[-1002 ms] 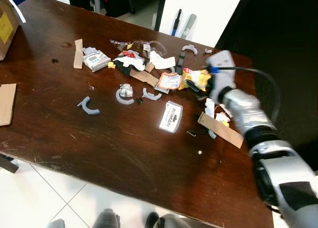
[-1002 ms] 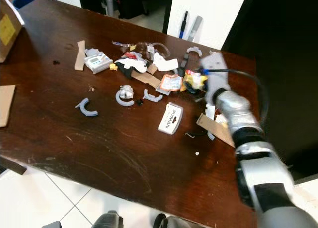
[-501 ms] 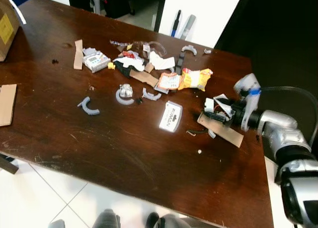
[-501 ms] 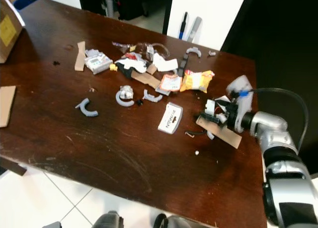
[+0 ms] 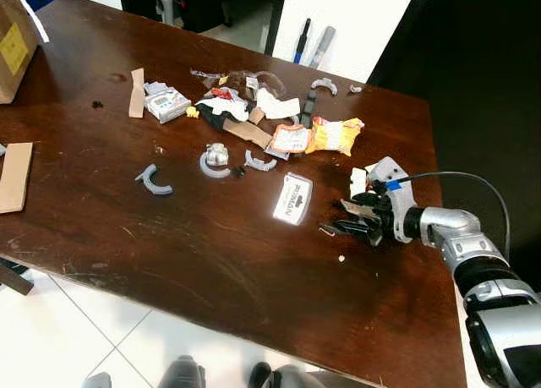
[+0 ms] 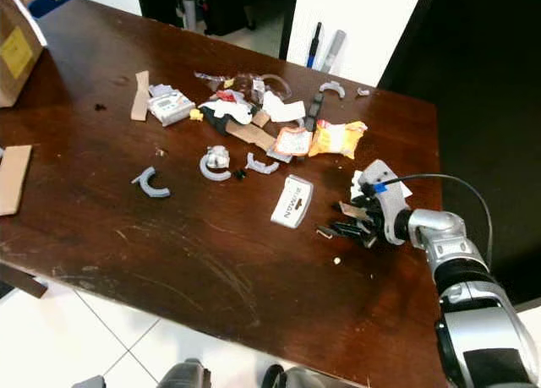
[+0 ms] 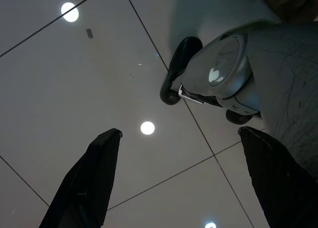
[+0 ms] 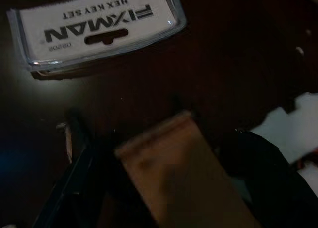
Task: Picking trash to rubbish bin
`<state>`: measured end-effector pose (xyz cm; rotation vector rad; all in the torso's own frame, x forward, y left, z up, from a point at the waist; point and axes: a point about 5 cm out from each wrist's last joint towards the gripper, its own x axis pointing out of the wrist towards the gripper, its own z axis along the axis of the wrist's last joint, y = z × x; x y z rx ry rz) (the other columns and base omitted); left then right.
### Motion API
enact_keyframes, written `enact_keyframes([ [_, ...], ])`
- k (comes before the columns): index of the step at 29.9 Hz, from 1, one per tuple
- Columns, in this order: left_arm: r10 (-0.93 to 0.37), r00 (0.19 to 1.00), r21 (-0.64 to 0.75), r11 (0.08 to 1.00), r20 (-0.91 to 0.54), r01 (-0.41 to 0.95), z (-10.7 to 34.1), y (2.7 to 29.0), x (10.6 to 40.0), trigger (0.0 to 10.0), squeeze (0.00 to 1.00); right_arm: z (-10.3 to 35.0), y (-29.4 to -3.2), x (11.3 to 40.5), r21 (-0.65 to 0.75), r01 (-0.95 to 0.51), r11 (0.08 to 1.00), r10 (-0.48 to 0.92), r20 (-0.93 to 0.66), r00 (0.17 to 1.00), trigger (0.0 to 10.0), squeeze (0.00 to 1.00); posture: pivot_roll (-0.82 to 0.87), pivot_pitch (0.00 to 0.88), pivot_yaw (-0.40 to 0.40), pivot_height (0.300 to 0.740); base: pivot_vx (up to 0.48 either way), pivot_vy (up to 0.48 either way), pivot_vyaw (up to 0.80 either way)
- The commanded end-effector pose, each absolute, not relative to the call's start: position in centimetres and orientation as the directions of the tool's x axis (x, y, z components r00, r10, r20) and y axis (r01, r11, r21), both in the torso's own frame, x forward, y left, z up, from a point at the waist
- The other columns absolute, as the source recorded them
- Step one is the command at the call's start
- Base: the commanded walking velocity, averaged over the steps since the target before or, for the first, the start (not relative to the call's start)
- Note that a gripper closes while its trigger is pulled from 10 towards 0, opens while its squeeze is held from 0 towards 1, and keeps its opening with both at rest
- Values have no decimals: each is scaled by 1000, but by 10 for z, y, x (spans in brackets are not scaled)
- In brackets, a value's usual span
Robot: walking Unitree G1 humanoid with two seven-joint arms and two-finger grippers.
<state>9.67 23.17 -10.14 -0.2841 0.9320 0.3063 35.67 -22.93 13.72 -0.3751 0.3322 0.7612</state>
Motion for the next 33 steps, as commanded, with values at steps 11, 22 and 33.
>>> enact_keyframes([
  [11,110,521,-116,917,-847,-383,-107,224,84,10000,0,116,-223,351,-267,-748,608,563,-519,643,0,0,360,172,-136,740,0,0,0],
  [22,102,522,-114,924,-847,-365,-106,224,86,10000,0,135,-208,358,-196,-755,625,679,-341,650,0,0,360,160,-135,740,0,0,0],
  [33,97,524,-112,929,-846,-353,-106,223,88,10000,0,206,-195,372,8,-747,665,719,262,643,0,0,360,153,-131,740,0,0,0],
])
